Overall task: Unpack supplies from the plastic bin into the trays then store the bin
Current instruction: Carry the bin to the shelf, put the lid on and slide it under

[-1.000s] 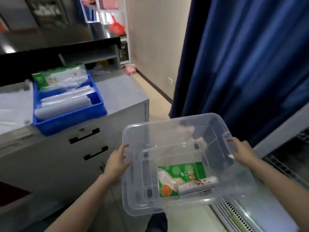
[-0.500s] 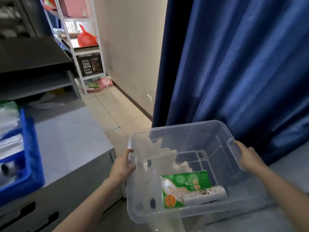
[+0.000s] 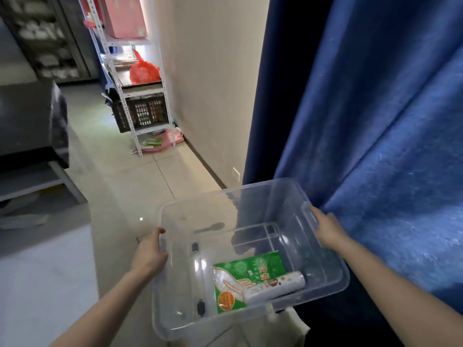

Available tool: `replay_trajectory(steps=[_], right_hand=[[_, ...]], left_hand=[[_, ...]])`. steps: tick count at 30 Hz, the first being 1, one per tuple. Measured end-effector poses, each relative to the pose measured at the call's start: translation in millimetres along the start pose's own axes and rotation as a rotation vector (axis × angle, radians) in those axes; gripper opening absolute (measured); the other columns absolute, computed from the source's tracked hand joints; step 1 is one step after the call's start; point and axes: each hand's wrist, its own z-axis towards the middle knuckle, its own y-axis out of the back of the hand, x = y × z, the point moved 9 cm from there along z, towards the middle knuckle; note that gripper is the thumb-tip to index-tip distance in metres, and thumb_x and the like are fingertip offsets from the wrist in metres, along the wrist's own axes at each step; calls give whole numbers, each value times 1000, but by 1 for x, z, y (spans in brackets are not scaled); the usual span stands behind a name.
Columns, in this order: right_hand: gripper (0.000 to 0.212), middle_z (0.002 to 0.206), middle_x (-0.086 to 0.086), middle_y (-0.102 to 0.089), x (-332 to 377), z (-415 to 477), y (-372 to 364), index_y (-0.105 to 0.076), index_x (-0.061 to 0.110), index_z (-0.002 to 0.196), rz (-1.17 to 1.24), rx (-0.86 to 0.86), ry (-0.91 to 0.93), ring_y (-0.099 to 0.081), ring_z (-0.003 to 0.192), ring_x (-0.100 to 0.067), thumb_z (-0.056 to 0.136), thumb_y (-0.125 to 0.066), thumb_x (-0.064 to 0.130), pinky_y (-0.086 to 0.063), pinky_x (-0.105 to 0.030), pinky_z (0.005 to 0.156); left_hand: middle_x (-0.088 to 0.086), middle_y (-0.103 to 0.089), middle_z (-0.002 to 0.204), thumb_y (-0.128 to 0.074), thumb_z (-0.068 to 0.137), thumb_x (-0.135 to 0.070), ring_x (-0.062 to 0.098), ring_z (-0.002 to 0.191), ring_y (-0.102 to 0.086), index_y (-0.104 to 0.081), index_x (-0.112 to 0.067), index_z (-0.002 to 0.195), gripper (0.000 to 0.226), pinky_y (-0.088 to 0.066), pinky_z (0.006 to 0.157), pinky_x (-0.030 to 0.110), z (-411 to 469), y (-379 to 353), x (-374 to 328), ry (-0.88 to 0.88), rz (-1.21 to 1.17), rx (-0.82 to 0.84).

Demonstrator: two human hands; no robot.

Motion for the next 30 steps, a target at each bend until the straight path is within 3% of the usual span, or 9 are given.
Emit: replay_trajectory(steps=[4,8,12,15,20,23,26,30], right_hand=[[59,132,-22,-42,65,93,-7,-21,49,144,-19,30,108,-49,118,-43,94,-38,21,-40,-44,103],[63,130,-24,-41,134,186,-22,-24,43,143,-15,75,178,-50,114,-43,91,-36,11,-42,-40,96],[56,137,-25,-40,203,283,-40,-28,33,147,-6,119,164,-47,118,-42,93,-41,21,-40,-40,97],[66,132,-24,-42,261,354,-55,-25,37,146,-57,151,223,-49,114,-43,88,-46,13,-44,-41,95],[72,117,-20,-51,362,469,-74,-26,37,145,-116,195,243,-56,99,-37,86,-52,3,-45,-34,75],[67,117,-24,-52,424,532,-77,-27,29,147,-105,188,298,-55,102,-39,88,-45,2,-45,-36,84],[72,113,-27,-51,482,589,-74,-27,27,148,-81,181,326,-56,102,-40,84,-43,-3,-45,-36,90],[73,117,-27,-50,570,671,-78,-25,28,149,-90,195,374,-56,105,-40,85,-43,-2,-45,-36,92]], left_hand=[[28,-65,97,-59,84,-5,42,92,-62,-51,-10,125,42,-46,75,40,72,16,15,112,-16,-60],[24,-65,111,-58,86,-4,41,99,-61,-53,-8,124,38,-45,82,40,137,39,33,196,-42,-168],[27,-66,105,-61,80,-1,43,98,-60,-53,-8,125,47,-45,82,43,221,52,54,278,-56,-161],[27,-65,105,-62,74,5,43,98,-60,-54,-7,124,51,-45,82,41,292,65,67,316,-77,-180],[26,-64,92,-58,75,2,42,87,-61,-52,-13,123,51,-45,72,38,416,99,87,359,-59,-181],[25,-64,86,-57,76,0,41,82,-61,-50,-15,125,51,-49,71,41,488,130,93,355,-8,-194],[16,-62,77,-56,79,-4,35,73,-59,-48,-21,125,50,-42,60,35,550,165,96,364,29,-237],[15,-61,82,-58,78,-6,34,74,-59,-48,-24,125,52,-42,62,34,632,207,109,395,33,-295]])
